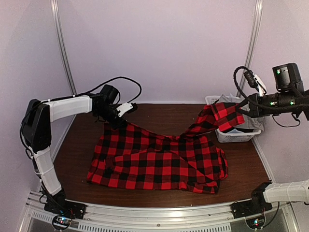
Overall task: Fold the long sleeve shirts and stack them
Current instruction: Fold the 1/3-folded shirt at the center of the board.
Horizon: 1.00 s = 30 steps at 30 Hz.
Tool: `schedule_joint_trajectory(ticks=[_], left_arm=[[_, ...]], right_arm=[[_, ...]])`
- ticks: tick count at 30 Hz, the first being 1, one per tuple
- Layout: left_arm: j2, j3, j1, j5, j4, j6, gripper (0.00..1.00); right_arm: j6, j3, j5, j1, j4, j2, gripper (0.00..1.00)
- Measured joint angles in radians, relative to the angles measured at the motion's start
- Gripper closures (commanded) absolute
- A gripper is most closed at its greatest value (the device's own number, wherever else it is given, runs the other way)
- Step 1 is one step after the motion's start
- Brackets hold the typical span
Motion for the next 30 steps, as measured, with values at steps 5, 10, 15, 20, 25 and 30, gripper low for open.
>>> schedule_joint_trajectory(ticks=[5, 10, 15, 20, 25, 30], left_arm=[[-0.009, -0.057, -0.049, -0.104, -0.004, -0.064, 1.0], [-0.039, -0.138, -0.068, -0.169, -0.017, -0.105, 1.0], [-0.081, -0.211, -0.1, -0.194, -0.028, -0.133, 0.97], [-0.081, -0.248, -0.14, -0.202, -0.043, -0.152, 0.89], [-0.08, -0.257, -0.147, -0.2, -0.072, -0.167, 0.76], [-0.08, -0.269, -0.147, -0.19, -0.109, -0.176, 0.58]], right_arm=[[0.05, 0.0, 0.0, 0.0, -0.042, -0.053, 1.0], [0.095, -0.01, 0.0, 0.0, -0.062, -0.1, 1.0], [0.127, -0.065, 0.0, 0.0, -0.076, -0.143, 1.0], [0.153, -0.162, 0.0, 0.0, -0.073, -0.178, 1.0], [0.174, -0.251, 0.0, 0.0, -0.066, -0.192, 1.0], [0.174, -0.289, 0.0, 0.0, -0.044, -0.187, 1.0]])
